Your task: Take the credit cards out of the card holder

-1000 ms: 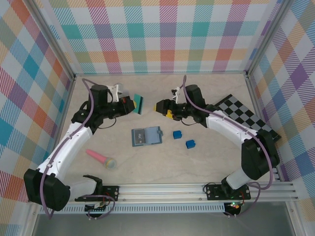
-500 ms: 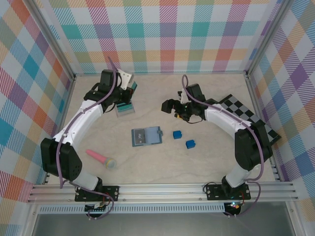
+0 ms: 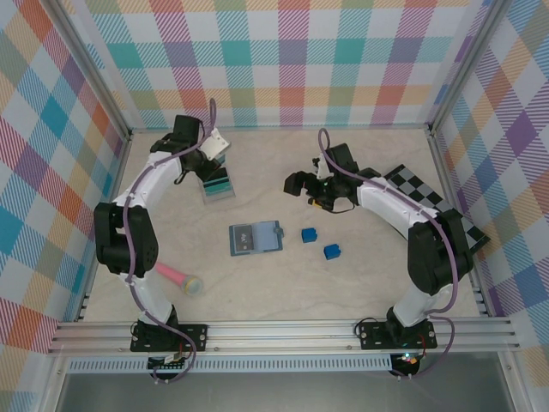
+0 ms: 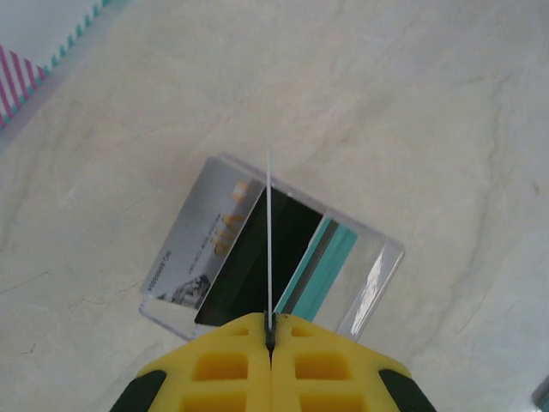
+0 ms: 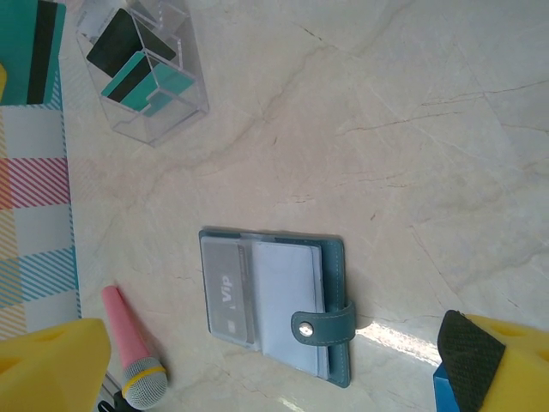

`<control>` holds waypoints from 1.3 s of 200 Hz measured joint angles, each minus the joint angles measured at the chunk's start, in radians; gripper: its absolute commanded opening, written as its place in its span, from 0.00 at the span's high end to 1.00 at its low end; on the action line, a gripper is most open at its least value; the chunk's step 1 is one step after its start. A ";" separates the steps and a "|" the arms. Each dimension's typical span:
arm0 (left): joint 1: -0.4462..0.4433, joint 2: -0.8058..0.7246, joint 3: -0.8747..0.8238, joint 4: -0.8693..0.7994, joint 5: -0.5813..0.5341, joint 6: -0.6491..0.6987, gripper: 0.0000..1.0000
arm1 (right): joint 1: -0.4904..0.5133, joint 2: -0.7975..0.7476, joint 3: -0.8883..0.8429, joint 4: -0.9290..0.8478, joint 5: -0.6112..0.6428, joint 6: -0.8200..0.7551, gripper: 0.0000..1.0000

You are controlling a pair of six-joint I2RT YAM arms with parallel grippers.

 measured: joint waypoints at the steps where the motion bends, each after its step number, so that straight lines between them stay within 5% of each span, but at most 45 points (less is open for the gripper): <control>1: 0.002 0.000 0.000 -0.002 0.004 0.007 1.00 | 0.000 0.000 0.001 -0.002 0.000 0.000 0.00; 84: 0.039 0.112 0.019 -0.107 0.148 0.317 1.00 | 0.000 0.029 0.056 -0.017 0.002 0.004 0.00; 197: 0.038 0.192 0.099 -0.141 0.148 0.385 1.00 | 0.000 0.043 0.075 -0.036 0.002 0.004 0.00; 260: 0.038 0.211 0.146 -0.243 0.274 0.389 1.00 | 0.000 0.055 0.076 -0.035 0.001 0.005 0.00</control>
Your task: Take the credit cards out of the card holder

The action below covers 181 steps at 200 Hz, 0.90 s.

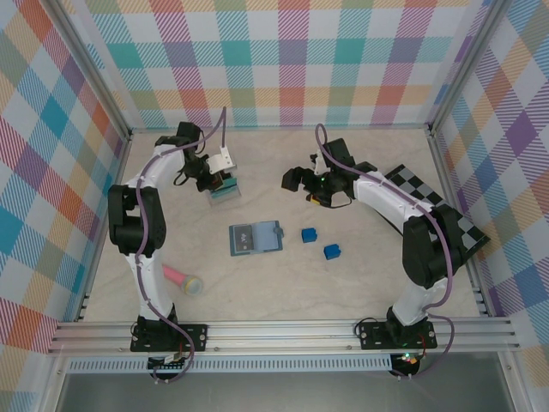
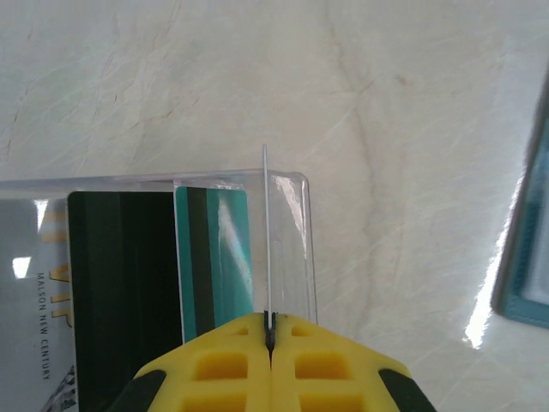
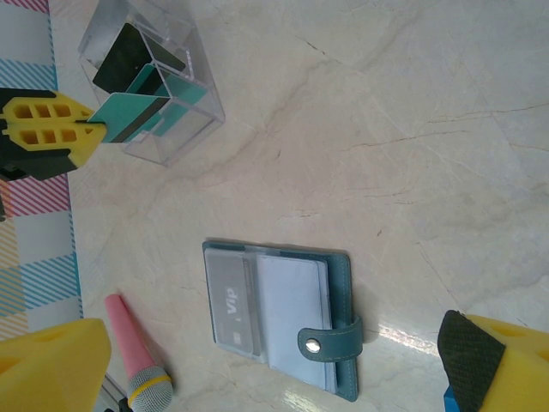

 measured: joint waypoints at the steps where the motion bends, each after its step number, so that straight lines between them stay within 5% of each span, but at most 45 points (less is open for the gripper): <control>1: 0.000 0.000 0.001 0.000 0.002 0.000 1.00 | 0.000 0.000 0.000 0.000 0.000 0.000 0.00; 181: 0.005 -0.019 -0.034 0.076 -0.005 -0.049 1.00 | 0.000 0.001 0.000 0.000 -0.003 0.002 0.00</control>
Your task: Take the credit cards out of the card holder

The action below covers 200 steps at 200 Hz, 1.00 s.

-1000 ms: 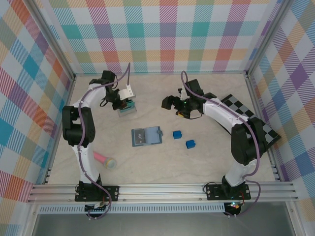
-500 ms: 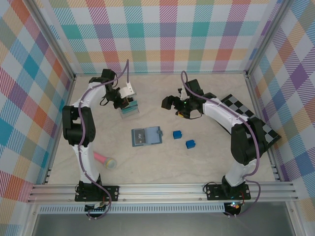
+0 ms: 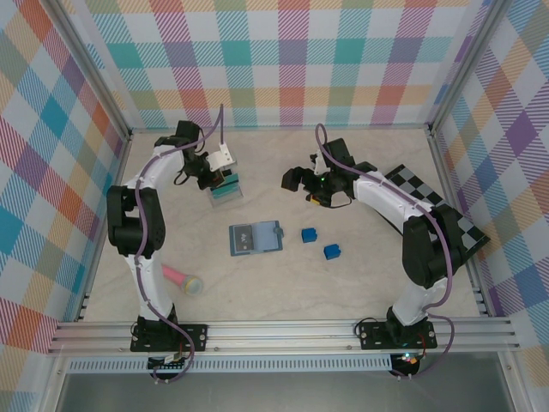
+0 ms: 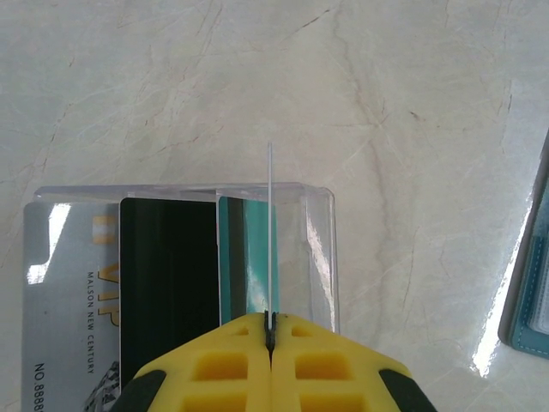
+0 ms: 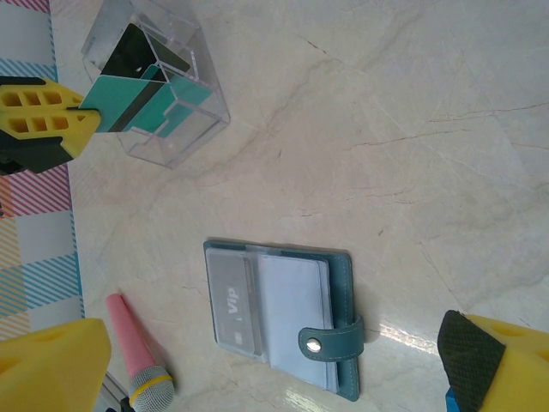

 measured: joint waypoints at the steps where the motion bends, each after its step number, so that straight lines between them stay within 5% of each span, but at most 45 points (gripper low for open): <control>1: 0.000 0.000 0.000 0.000 -0.001 0.000 1.00 | 0.000 0.000 0.000 0.000 0.000 0.000 0.00; 77: 0.002 -0.011 -0.036 0.008 -0.029 0.000 0.99 | 0.000 0.000 0.000 0.000 -0.008 0.000 0.00; 118: 0.002 -0.011 -0.036 0.019 -0.029 -0.036 0.71 | 0.000 0.000 0.000 0.003 -0.008 0.000 0.00; 200: 0.003 -0.026 -0.038 0.110 -0.074 -0.215 0.58 | 0.010 0.002 0.010 -0.005 -0.013 -0.004 0.02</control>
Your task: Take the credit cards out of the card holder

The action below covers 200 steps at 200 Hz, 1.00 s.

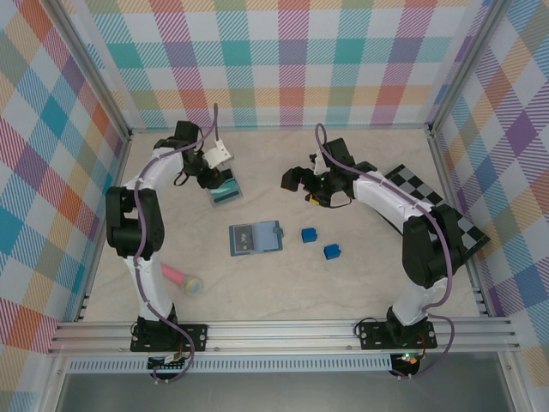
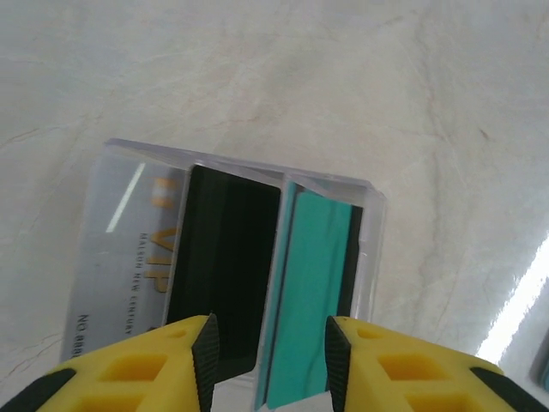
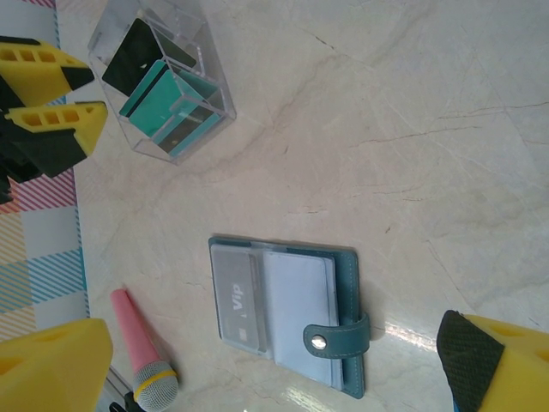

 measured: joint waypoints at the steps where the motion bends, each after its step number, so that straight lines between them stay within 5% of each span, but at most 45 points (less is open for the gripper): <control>1: 0.000 -0.001 0.000 0.002 0.000 -0.002 0.58 | 0.000 0.000 0.001 0.000 0.000 0.000 0.03; 76: 0.001 -0.468 -0.302 0.313 -0.118 -0.589 0.47 | 0.230 0.069 0.139 -0.099 0.134 -0.077 0.14; 106: 0.002 -0.619 -0.474 0.349 -0.185 -0.838 0.32 | 0.329 0.120 0.153 -0.140 0.176 -0.090 0.20; 140: 0.002 -0.690 -0.570 0.274 -0.209 -1.075 0.19 | 0.425 0.221 0.205 -0.194 0.246 -0.103 0.25; 173: 0.002 -0.727 -0.673 0.265 -0.153 -1.191 0.07 | 0.488 0.322 0.281 -0.258 0.348 -0.109 0.25; 200: 0.003 -0.749 -0.779 0.245 -0.215 -1.293 0.00 | 0.516 0.383 0.342 -0.314 0.432 -0.112 0.24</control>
